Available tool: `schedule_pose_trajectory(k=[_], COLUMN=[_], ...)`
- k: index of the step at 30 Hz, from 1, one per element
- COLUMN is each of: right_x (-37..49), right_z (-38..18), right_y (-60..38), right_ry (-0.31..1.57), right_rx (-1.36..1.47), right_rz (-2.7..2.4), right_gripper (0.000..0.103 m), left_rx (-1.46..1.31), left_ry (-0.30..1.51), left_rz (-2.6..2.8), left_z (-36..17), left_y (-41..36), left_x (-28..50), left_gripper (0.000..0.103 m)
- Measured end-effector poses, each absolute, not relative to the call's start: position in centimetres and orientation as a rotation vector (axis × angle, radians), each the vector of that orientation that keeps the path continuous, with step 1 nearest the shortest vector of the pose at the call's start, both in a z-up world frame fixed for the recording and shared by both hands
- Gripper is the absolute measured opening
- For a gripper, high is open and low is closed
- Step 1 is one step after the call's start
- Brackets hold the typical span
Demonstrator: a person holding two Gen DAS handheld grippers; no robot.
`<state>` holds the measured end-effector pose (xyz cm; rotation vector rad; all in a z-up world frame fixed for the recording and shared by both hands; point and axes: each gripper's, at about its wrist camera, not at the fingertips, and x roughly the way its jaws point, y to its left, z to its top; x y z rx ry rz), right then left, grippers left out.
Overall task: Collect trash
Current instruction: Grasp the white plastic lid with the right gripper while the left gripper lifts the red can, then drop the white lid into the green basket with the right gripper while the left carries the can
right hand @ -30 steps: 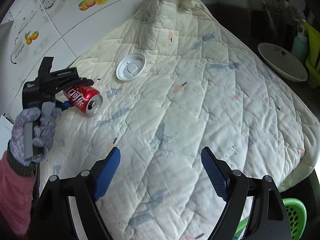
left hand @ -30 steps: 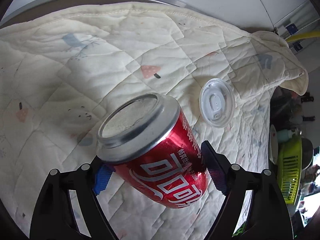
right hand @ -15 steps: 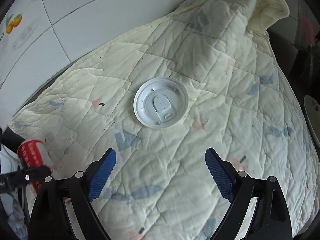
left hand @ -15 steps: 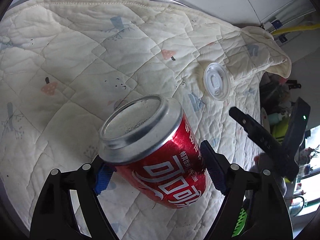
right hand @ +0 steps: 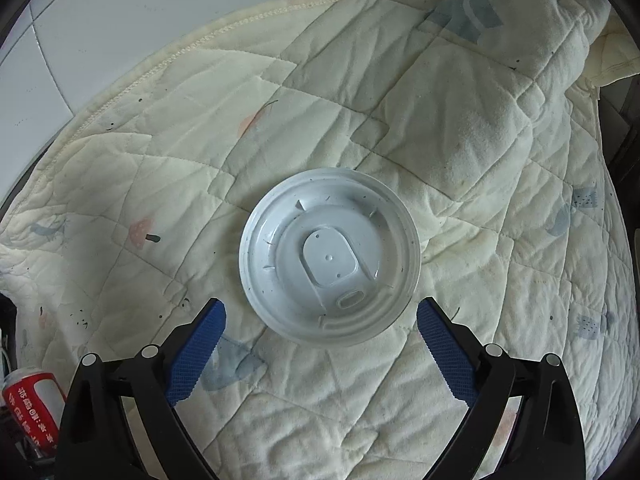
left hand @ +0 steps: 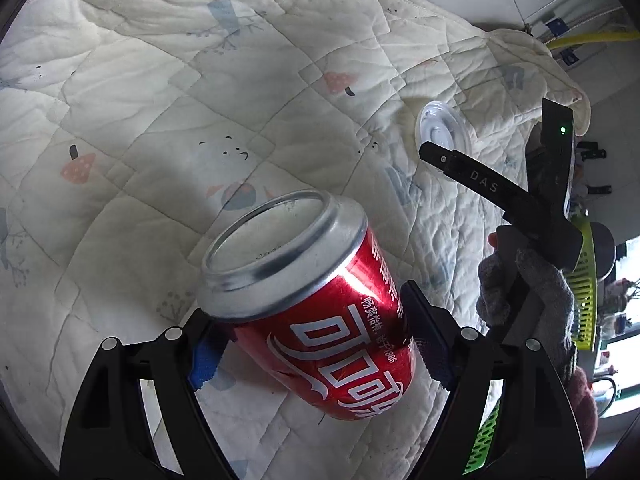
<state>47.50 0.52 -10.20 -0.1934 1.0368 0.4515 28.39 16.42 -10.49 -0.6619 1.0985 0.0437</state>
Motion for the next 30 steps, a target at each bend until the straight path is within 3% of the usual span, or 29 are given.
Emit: schedule_pose_trajectory(k=[11,15,30], right_x=[49.7,49.7,43.6], right_z=[-11.4,-11.6,-7.4], right_y=[1.3,2.3,-3.1], right_ry=[1.036,1.019,0.991], right_rx=[-0.179,-0.203,-0.106], right_rz=[0.409,0.400,0.467], right_gripper=[0.093,0.089,0.088], left_rx=[-0.657,-0.650,-0.598], left_ry=[1.104,1.110,1.148], left_rz=[0.053,0.061,0.094], left_z=[-10.8,-11.1,-11.5], left_y=[16.4,16.2,15.4], left_x=[29.2,29.7,30.9], left_gripper=[0.079,0.079,0.080])
